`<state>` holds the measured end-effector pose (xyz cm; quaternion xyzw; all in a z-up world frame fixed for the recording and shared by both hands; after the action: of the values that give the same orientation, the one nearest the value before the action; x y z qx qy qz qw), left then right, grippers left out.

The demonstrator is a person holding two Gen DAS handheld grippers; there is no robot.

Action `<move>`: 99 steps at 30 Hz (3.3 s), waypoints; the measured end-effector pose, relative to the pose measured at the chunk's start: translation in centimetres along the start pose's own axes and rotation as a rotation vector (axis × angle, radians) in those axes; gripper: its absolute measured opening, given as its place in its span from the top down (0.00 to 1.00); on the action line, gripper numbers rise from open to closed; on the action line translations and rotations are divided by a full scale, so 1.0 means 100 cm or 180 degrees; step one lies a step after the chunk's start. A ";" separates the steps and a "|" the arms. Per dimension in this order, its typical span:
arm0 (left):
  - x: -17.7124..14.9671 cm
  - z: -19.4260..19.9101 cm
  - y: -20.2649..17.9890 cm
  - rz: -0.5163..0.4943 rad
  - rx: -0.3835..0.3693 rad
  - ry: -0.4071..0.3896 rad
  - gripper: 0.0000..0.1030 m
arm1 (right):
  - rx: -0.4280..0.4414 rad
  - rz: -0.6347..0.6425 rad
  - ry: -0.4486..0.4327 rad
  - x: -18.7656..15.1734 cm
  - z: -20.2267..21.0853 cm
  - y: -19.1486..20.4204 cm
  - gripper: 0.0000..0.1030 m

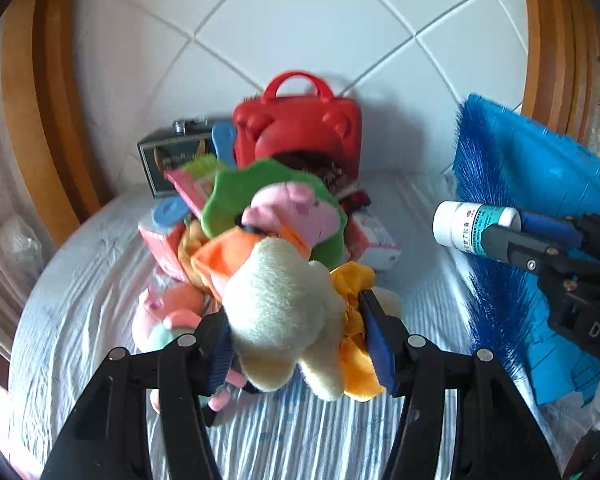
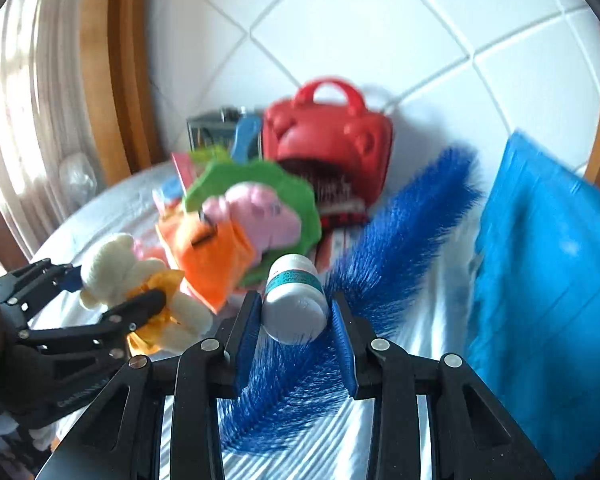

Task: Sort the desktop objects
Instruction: 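Carry both held items into the blue crate and open both grippers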

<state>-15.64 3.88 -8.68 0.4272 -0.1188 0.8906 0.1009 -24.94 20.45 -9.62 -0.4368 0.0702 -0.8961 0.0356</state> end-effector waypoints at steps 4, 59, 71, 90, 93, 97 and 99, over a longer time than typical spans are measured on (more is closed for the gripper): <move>0.032 0.020 -0.026 -0.0099 -0.0114 -0.0219 0.45 | -0.0064 -0.0011 -0.0206 0.028 0.035 -0.022 0.67; 0.091 -0.033 -0.419 -0.0902 -0.0520 0.0362 0.24 | -0.0959 0.0355 0.0962 -0.060 0.067 -0.364 0.67; 0.082 -0.021 -0.411 -0.0861 -0.0585 0.0338 0.24 | -0.0970 0.0455 0.1026 -0.067 0.074 -0.358 0.66; 0.060 0.016 -0.403 -0.0859 -0.0879 0.0164 0.24 | -0.1100 0.0085 0.0898 -0.098 0.128 -0.363 0.00; 0.056 0.031 -0.397 -0.0856 -0.0909 0.0027 0.23 | -0.1100 0.0005 0.0824 -0.104 0.140 -0.358 0.00; 0.051 0.049 -0.386 -0.0847 -0.0930 -0.0150 0.17 | -0.1131 -0.0127 0.0693 -0.113 0.157 -0.348 0.00; 0.050 0.059 -0.379 -0.0829 -0.0948 -0.0245 0.11 | -0.1156 -0.0168 0.0640 -0.115 0.163 -0.342 0.00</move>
<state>-3.63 38.60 3.57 0.4531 -0.1968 0.8256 0.2727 -5.07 54.09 -3.24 -0.3462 0.2223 -0.9084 -0.0745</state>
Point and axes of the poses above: each gripper's, at about its wrist camera, not at the fingertips, and z roughly against the way its jaws point, y to its left, x to its top, the point moved 5 cm from there along -z, roughly the way its jaws point, and after that the axes turned 12 degrees about -x, right-handed, at the moved point
